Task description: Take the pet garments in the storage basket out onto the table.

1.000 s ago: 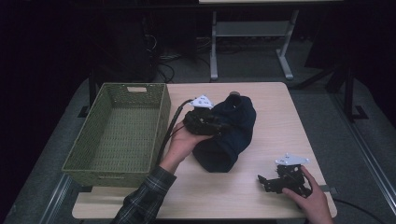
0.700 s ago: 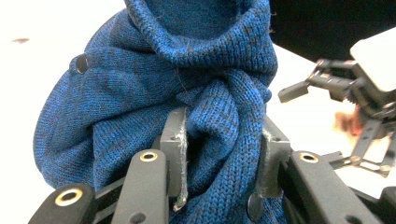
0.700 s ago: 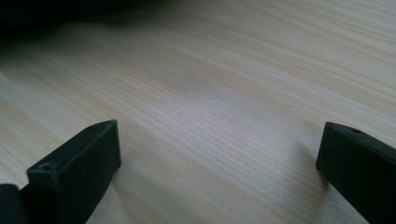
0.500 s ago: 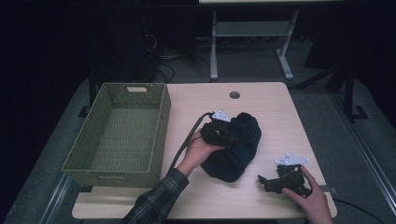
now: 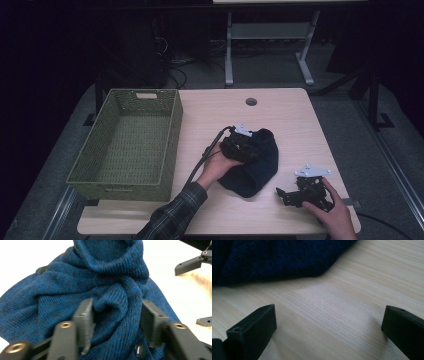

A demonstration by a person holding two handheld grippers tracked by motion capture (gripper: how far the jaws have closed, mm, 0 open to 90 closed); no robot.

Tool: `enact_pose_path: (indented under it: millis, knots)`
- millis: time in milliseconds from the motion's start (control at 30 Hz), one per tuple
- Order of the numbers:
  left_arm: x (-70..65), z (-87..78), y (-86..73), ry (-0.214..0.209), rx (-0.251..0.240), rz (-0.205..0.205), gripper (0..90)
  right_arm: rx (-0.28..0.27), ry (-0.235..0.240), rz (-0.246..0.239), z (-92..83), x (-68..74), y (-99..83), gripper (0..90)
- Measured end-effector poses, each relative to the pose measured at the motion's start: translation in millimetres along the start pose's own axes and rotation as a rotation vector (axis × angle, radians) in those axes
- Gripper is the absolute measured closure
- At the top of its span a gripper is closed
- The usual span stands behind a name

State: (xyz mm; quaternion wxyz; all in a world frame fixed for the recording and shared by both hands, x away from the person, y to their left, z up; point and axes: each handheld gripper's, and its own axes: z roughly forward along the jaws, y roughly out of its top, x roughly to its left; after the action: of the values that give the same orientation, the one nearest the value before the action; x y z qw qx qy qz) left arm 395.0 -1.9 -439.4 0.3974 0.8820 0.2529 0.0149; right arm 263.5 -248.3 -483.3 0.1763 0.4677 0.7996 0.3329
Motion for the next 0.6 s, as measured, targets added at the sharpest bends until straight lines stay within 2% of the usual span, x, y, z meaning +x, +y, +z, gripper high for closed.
enact_pose_path:
  millis: [67, 167, 300, 600]
  knots:
    - [1.0, -4.5, 1.1, 0.0, -0.009, 0.005, 40.9, -0.001, 0.0, 0.003, 0.0, 0.2, 0.1, 0.0]
    - [0.2, -11.5, 3.1, -0.004, -0.034, -0.011, 30.7, 0.0, 0.0, 0.0, 0.0, 0.0, 0.0, 0.0]
    - [-2.2, -21.9, 4.4, 0.02, -0.037, 0.012, 18.8, 0.001, 0.0, 0.001, -0.1, 0.1, 0.0, 0.0]
    - [-6.7, -49.8, -3.4, 0.046, -0.064, 0.025, 15.2, 0.001, 0.0, -0.003, 0.0, -0.2, -0.1, 0.0]
